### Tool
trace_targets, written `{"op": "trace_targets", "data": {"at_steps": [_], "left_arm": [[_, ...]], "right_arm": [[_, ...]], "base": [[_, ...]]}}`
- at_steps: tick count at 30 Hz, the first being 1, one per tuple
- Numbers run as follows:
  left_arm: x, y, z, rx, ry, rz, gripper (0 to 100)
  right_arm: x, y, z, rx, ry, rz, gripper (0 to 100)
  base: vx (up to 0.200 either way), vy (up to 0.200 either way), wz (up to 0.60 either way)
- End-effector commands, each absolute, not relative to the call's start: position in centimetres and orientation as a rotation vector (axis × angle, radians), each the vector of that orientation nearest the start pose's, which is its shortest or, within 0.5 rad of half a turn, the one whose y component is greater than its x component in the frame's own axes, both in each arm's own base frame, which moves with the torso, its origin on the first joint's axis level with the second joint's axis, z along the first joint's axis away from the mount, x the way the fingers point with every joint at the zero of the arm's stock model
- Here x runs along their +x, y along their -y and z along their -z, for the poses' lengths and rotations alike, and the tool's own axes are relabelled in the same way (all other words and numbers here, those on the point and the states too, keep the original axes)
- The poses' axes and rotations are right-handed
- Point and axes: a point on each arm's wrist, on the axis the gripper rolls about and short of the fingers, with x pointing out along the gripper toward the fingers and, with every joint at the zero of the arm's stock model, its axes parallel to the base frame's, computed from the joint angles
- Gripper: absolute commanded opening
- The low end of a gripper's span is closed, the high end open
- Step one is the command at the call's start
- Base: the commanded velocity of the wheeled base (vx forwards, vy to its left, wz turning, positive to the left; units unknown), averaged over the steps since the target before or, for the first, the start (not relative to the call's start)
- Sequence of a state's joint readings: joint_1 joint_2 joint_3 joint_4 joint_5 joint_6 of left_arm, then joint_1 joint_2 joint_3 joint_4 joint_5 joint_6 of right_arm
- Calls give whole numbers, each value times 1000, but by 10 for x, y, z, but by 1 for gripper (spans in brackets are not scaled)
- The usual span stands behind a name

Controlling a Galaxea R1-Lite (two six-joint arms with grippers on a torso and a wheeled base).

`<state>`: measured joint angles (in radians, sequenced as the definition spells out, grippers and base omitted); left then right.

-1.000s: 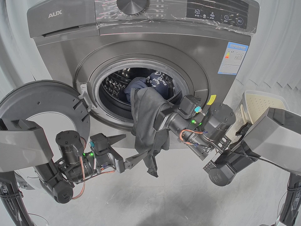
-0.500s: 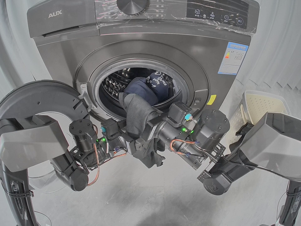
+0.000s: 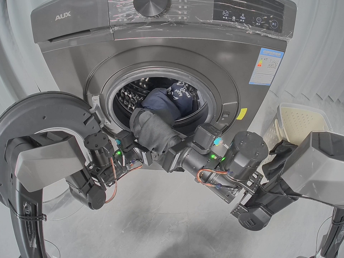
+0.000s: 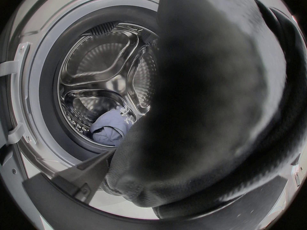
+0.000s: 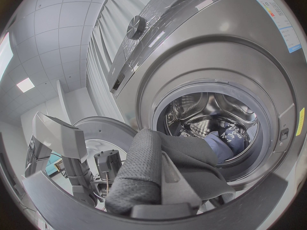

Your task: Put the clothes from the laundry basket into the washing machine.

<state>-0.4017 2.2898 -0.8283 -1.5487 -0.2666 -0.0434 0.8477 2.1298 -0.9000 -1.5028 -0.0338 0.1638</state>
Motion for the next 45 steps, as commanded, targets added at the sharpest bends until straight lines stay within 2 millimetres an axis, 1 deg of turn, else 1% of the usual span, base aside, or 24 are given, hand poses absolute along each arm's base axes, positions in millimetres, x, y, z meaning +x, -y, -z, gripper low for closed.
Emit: {"op": "trace_targets", "data": {"at_steps": [1, 3, 6, 7, 10, 12, 14, 17, 19, 22, 25, 26, 29, 30, 32, 33, 35, 37, 40, 42, 43, 45], "left_arm": [[360, 161, -70, -48, 81, 670, 0], [359, 158, -73, -48, 86, 664, 0], [354, 154, -84, -52, 104, 646, 0], [353, 154, -85, -53, 103, 645, 0], [337, 151, -101, -74, 112, 655, 0], [330, 149, -107, -82, 116, 659, 0], [318, 148, -118, -89, 128, 669, 0], [304, 145, -127, -93, 131, 678, 0], [290, 145, -130, -103, 118, 697, 0], [273, 145, -133, -120, 98, 722, 0], [264, 142, -139, -125, 105, 727, 0], [262, 141, -140, -125, 107, 727, 0], [259, 139, -142, -126, 110, 726, 0], [254, 136, -145, -125, 117, 723, 0], [249, 134, -149, -125, 129, 722, 0], [249, 134, -149, -125, 129, 722, 0], [246, 132, -152, -124, 139, 714, 0], [246, 129, -155, -124, 148, 701, 0], [243, 128, -159, -128, 161, 697, 0], [242, 127, -158, -128, 157, 695, 0], [241, 126, -155, -117, 146, 694, 0], [240, 126, -155, -124, 142, 696, 0]], "right_arm": [[257, -286, -143, 274, 183, -810, 0], [262, -282, -142, 280, 181, -791, 0], [272, -271, -143, 279, 183, -752, 0], [273, -270, -142, 278, 182, -749, 0], [281, -259, -137, 269, 161, -711, 0], [284, -255, -134, 266, 145, -697, 0], [286, -249, -124, 251, 113, -681, 0], [284, -246, -109, 228, 61, -675, 0], [283, -247, -100, 220, 40, -681, 0], [280, -251, -99, 218, 49, -697, 0], [271, -255, -104, 223, 66, -728, 0], [266, -256, -106, 223, 69, -741, 100], [261, -255, -112, 228, 78, -749, 100], [250, -245, -113, 210, 45, -754, 100], [237, -230, -106, 175, -9, -763, 100], [234, -226, -104, 166, -23, -767, 100], [215, -206, -96, 128, -94, -800, 100], [206, -194, -88, 98, -144, -817, 100], [200, -181, -81, 53, -185, -804, 100], [201, -175, -79, 47, -197, -787, 100], [205, -168, -77, 45, -207, -759, 100], [206, -166, -75, 45, -215, -752, 100]], "base": [[0, 0, 0], [0, 0, 0], [0, 0, 0], [0, 0, 0], [0, 0, 0], [0, 0, 0], [0, 0, 0], [0, 0, 0], [0, 0, 0], [0, 0, 0], [0, 0, 0], [0, 0, 0], [0, 0, 0], [0, 0, 0], [0, 0, 0], [0, 0, 0], [0, 0, 0], [0, 0, 0], [0, 0, 0], [0, 0, 0], [0, 0, 0], [0, 0, 0]]}}
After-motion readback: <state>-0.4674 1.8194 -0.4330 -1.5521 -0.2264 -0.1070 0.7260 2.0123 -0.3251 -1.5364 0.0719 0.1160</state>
